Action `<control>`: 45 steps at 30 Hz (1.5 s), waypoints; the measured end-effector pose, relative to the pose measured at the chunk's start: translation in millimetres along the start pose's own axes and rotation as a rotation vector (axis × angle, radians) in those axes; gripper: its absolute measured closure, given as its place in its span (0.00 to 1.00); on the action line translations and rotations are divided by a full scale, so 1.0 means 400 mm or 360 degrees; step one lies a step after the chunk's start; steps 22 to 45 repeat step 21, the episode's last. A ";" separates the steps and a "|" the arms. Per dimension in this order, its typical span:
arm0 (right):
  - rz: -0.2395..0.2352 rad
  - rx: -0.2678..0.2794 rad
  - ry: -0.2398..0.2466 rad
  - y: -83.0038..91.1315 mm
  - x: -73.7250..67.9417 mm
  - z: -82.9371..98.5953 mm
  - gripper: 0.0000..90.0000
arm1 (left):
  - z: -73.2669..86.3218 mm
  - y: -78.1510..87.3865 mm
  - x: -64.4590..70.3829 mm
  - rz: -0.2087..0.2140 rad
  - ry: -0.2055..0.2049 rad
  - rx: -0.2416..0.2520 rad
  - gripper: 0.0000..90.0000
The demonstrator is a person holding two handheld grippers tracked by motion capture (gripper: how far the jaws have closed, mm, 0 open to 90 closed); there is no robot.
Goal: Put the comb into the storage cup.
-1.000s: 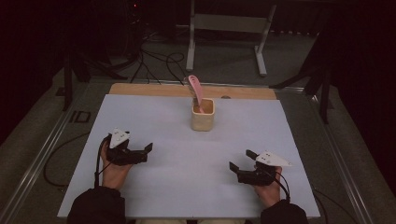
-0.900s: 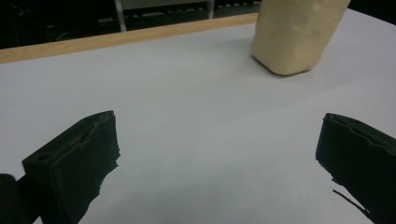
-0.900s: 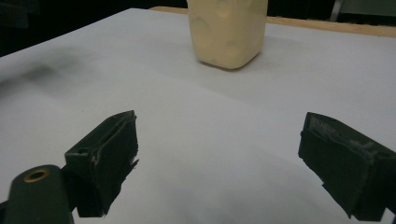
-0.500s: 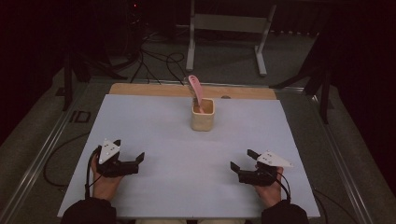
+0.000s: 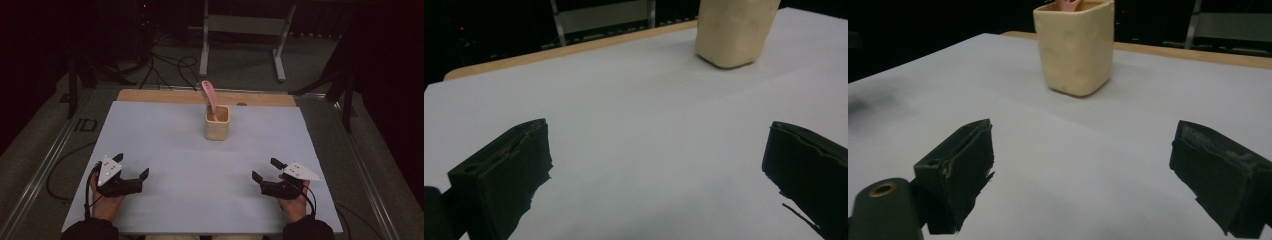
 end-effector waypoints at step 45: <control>0.0092 -0.0046 0.0092 -0.007 0.029 0.018 0.11 | -0.002 0.010 -0.024 -0.0078 0.0102 0.0108 0.00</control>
Point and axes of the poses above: each handheld gripper's, and its own axes: y roughly backward along the jaws, z roughly out of its underside, x roughly to its right, the point moved 6 cm from there along -y, roughly forward along the jaws, and after that the axes turned 9 degrees about z, right-handed, at the moved point
